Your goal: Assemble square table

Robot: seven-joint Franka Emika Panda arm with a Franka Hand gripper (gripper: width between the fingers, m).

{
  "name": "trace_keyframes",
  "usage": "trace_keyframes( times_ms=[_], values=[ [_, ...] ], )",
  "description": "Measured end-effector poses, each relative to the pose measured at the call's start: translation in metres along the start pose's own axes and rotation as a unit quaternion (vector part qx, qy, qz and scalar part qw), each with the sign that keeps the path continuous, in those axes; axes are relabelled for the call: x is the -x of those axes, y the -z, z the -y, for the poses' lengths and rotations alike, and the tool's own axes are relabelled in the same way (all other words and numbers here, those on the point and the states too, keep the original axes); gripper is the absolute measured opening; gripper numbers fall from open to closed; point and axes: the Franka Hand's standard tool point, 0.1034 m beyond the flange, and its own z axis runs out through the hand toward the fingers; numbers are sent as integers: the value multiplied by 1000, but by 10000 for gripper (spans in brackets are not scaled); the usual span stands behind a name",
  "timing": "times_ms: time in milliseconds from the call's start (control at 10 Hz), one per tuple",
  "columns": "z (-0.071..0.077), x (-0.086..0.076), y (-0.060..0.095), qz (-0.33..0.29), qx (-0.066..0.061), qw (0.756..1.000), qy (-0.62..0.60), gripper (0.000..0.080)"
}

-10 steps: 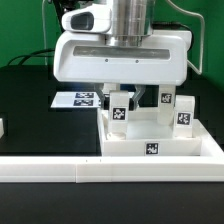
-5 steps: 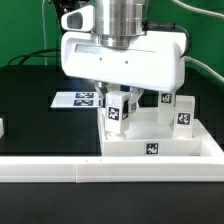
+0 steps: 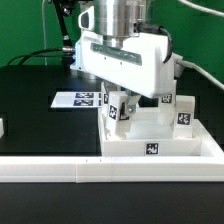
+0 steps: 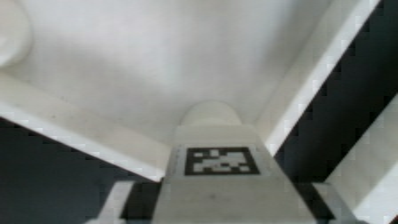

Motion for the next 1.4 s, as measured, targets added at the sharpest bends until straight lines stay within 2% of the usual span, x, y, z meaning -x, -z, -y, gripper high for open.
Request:
trace_keyframes(
  times_ms=[200, 300, 400, 500, 600, 800, 1000, 1100, 1400],
  values=[
    [0, 0, 0, 1, -1, 1000, -5, 290],
    [0, 0, 0, 1, -1, 1000, 3, 386],
    [0, 1, 0, 1, -1, 1000, 22, 559],
    [0, 0, 0, 1, -1, 998, 56, 559],
    [1, -2, 1, 4, 0, 993, 117, 633],
    [3, -1, 3, 4, -1, 980, 199, 645],
    [5, 0, 3, 0, 4, 959, 282, 649],
    [6, 2, 3, -4, 8, 945, 327, 649],
    [7, 6, 4, -3, 9, 903, 429, 649]
  ],
)
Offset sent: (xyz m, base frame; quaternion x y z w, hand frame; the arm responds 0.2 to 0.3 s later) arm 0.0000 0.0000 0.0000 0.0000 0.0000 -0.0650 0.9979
